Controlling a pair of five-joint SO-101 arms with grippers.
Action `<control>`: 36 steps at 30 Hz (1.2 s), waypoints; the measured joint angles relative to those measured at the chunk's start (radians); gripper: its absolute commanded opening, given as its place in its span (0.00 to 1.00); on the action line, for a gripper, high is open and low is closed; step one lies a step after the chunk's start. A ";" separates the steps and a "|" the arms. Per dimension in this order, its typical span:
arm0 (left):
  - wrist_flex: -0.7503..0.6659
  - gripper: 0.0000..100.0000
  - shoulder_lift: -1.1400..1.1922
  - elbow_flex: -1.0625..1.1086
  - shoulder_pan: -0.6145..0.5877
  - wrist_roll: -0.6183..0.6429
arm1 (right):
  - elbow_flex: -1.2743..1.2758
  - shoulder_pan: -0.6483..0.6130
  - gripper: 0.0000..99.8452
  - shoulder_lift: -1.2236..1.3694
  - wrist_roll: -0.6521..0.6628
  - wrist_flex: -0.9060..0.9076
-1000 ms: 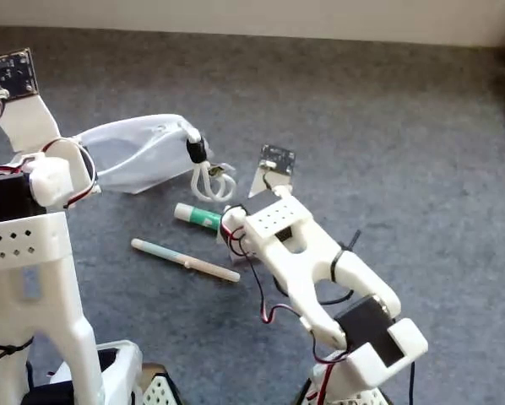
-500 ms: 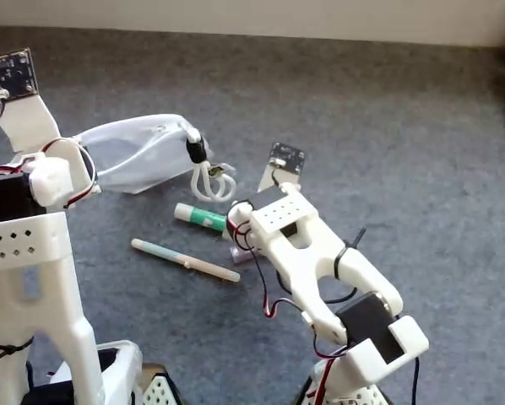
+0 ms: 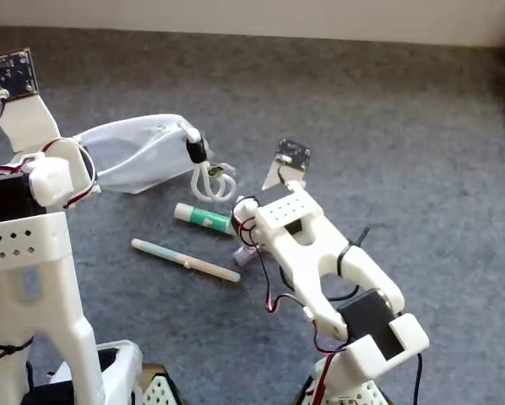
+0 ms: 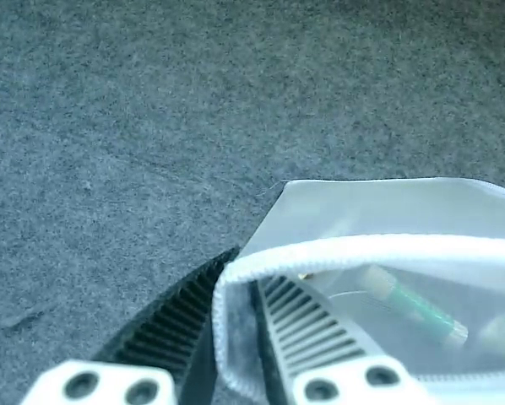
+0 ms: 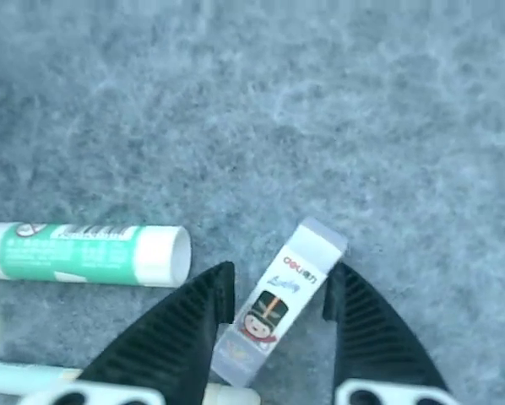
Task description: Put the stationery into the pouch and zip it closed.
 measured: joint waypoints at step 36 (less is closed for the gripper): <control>0.000 0.01 0.000 0.000 0.000 0.000 | -0.255 0.006 0.01 0.221 0.120 0.269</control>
